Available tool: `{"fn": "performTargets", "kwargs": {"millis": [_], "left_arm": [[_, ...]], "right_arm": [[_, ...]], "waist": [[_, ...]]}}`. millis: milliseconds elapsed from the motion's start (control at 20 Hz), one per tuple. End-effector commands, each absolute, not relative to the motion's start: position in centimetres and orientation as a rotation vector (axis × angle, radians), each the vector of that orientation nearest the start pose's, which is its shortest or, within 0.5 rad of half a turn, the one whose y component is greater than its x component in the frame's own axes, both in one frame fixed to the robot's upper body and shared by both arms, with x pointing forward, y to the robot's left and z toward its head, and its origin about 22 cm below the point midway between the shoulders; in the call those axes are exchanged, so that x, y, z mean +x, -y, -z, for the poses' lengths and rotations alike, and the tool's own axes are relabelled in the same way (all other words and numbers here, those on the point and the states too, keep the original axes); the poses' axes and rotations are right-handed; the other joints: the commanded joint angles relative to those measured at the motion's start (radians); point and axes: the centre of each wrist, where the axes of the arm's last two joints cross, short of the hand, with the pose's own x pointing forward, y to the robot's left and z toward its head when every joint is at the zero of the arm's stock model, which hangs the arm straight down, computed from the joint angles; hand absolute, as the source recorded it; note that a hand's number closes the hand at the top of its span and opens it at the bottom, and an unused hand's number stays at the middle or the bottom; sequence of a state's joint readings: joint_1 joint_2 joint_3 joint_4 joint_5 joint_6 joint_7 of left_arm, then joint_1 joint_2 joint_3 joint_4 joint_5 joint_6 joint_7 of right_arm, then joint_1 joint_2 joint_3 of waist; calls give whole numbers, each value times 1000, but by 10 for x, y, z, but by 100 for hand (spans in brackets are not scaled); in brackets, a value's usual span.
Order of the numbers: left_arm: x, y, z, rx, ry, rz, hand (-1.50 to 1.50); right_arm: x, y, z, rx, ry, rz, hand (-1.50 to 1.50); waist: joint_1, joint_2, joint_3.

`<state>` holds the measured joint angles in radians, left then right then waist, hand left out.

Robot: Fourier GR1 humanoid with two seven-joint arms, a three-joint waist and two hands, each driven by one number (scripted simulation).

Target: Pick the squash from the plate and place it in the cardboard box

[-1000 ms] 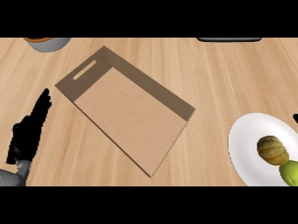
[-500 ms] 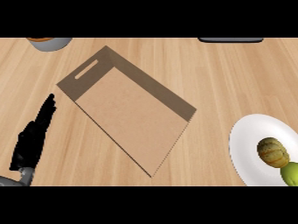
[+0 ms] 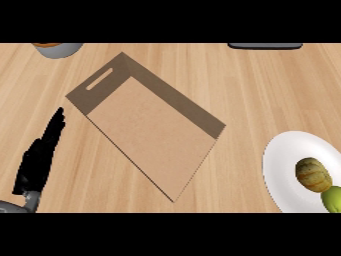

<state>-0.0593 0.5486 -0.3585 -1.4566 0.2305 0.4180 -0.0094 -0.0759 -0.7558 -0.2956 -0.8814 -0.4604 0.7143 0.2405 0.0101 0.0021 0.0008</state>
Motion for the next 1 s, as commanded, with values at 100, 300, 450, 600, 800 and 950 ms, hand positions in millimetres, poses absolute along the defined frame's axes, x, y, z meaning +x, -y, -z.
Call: {"fn": "performTargets", "kwargs": {"millis": [100, 300, 450, 600, 800, 950], "left_arm": [[237, -271, 0, 355, 1447, 217, 0], [244, -291, -5, 391, 1448, 207, 0], [234, -281, -22, 371, 1455, 194, 0], [239, -283, -18, 403, 1460, 197, 0], [237, -292, -13, 381, 1448, 197, 0], [229, -297, -18, 381, 1432, 206, 0]], "right_arm": [[242, 515, -46, 123, 876, -236, -150], [239, 506, -35, 118, 833, -255, -150], [256, 494, -42, 85, 800, -253, -150], [234, 492, -39, 77, 799, -257, -150], [231, 474, -7, 111, 752, -287, -150], [225, 461, -4, 107, 758, -270, -150]], "waist": [[-1, -1, -1], [-8, -3, -1], [-4, -3, -1], [-12, -4, -1], [-10, -3, -1], [-10, -4, -1]]}}
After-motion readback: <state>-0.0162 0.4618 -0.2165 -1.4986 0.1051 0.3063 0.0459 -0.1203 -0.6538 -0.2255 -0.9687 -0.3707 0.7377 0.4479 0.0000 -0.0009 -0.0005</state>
